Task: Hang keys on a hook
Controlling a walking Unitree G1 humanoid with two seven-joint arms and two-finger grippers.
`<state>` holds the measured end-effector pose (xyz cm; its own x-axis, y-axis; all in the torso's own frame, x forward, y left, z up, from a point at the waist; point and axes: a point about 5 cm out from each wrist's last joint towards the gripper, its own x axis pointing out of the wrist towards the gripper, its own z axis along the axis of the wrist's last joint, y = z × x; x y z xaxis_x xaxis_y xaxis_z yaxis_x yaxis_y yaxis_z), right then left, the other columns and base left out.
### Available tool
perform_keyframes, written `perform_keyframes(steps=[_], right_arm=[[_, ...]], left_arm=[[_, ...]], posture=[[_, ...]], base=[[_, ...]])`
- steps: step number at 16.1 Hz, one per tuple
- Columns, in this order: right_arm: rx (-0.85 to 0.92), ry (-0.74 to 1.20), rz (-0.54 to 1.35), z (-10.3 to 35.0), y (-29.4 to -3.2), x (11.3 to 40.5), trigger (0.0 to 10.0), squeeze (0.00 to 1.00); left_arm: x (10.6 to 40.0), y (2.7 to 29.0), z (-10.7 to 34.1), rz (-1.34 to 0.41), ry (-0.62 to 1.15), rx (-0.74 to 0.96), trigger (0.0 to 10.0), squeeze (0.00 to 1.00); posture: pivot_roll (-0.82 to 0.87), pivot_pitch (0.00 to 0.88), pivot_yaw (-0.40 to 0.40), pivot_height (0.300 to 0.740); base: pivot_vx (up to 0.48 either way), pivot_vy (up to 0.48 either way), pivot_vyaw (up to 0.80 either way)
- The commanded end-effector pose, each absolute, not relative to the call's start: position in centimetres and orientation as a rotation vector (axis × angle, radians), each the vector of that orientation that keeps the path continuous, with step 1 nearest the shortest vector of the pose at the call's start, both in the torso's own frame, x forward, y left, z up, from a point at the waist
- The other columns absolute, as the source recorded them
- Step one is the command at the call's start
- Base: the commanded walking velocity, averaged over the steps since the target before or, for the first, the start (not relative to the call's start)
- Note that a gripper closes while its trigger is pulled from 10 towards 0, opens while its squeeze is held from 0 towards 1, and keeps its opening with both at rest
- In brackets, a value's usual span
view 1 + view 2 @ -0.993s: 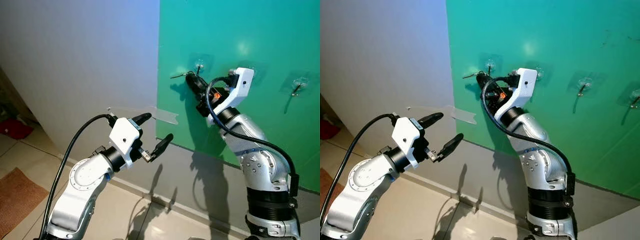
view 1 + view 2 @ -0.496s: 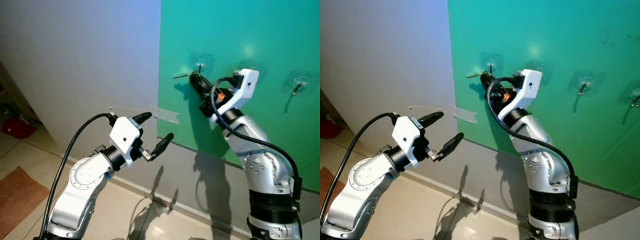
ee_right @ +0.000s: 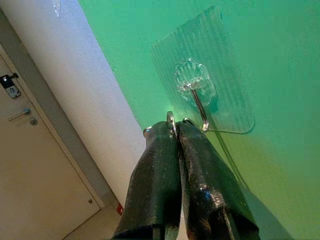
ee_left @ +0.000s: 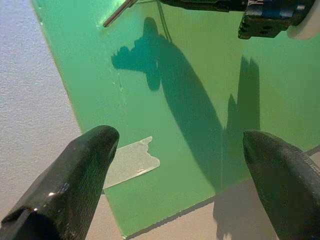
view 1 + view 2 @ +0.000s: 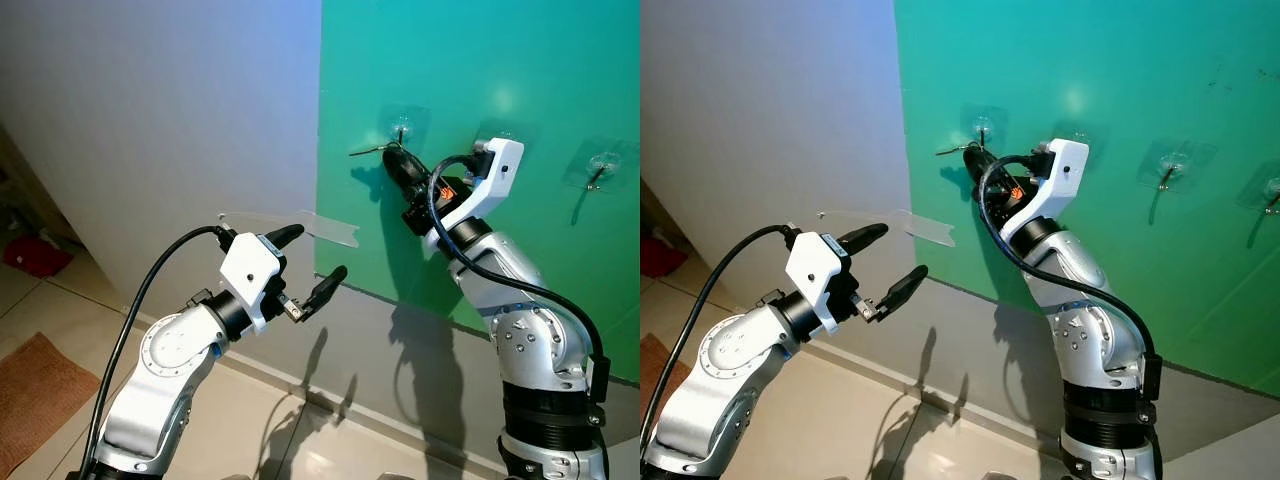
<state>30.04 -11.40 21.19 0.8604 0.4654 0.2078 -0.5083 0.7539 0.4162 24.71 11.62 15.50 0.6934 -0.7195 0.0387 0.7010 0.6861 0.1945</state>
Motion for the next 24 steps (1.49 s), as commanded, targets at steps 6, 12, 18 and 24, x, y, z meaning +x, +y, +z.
perform_keyframes(steps=[6, 12, 18, 24], right_arm=[[0.584, 0.003, 0.430, 19.4, -12.8, 30.2, 10.0, 0.00], [0.582, 0.056, 0.434, 18.2, -12.6, 29.9, 10.0, 0.00], [0.512, -0.090, 0.563, 20.1, -11.6, 28.8, 10.0, 0.00], [0.429, -0.138, 0.586, 21.6, -11.1, 29.0, 10.0, 0.00]], left_arm=[[24.7, 11.4, 15.5, -0.810, -0.114, 0.163, 10.0, 0.00], [24.7, 11.5, 15.5, -0.811, -0.115, 0.166, 10.0, 0.00], [24.6, 11.7, 15.5, -0.819, -0.112, 0.172, 10.0, 0.00], [24.5, 11.7, 15.5, -0.816, -0.111, 0.173, 10.0, 0.00]], posture=[[-0.07, 0.000, -0.006, 0.740], [-0.06, 0.000, -0.004, 0.740], [-0.06, 0.000, 0.007, 0.740], [-0.05, 0.000, 0.002, 0.740]], base=[[0.000, 0.000, 0.00], [0.000, 0.000, 0.00], [0.000, 0.000, 0.00], [0.000, 0.000, 0.00]])
